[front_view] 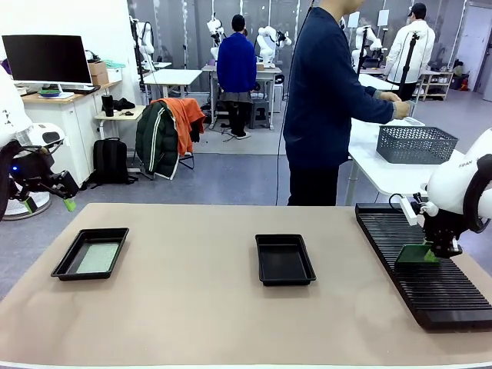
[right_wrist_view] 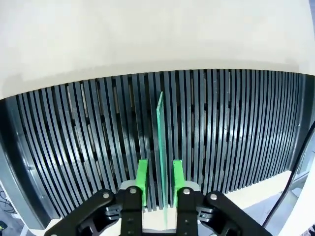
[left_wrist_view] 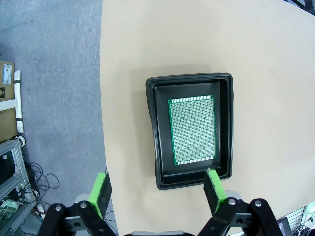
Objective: Inspect and transfer BCBs to ESD trays.
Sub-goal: Pick up the Blank PCB from the PCB Rack and place it in the right ESD tray.
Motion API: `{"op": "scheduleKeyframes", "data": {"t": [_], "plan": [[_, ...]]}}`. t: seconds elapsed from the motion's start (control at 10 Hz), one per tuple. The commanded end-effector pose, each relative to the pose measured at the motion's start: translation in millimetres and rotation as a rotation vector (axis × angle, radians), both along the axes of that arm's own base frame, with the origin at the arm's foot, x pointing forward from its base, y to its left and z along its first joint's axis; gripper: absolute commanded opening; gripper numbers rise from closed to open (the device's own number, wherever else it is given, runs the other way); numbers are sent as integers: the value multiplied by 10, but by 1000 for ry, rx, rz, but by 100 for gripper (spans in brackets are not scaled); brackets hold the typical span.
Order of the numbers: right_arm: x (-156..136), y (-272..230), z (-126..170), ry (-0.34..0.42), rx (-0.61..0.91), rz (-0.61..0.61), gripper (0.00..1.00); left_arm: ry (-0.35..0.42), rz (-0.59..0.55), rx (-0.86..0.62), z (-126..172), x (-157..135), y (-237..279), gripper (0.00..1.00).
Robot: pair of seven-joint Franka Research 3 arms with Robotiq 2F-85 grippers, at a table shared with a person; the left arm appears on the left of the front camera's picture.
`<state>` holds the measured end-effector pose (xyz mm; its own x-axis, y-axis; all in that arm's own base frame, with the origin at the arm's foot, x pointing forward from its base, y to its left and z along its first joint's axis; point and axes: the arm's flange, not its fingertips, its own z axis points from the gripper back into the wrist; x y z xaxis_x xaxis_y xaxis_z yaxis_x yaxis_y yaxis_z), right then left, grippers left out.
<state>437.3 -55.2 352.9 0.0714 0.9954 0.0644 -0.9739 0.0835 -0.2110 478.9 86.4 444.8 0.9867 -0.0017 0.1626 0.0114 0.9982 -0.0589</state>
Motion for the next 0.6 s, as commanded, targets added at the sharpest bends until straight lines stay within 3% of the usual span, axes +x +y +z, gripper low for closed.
{"op": "scheduleKeyframes", "data": {"t": [0.0, 0.3, 0.5], "plan": [[-25, -6, -51, -36, 25, 16, 19, -5, 2, 0, -26, -8, -6, 100], [-19, 7, -43, -38, 21, 16, 4, -5, 2, 0, -26, -8, -6, 100], [-3, 10, -49, -33, 9, 11, 0, -5, 2, 0, -26, -8, -6, 100]]}}
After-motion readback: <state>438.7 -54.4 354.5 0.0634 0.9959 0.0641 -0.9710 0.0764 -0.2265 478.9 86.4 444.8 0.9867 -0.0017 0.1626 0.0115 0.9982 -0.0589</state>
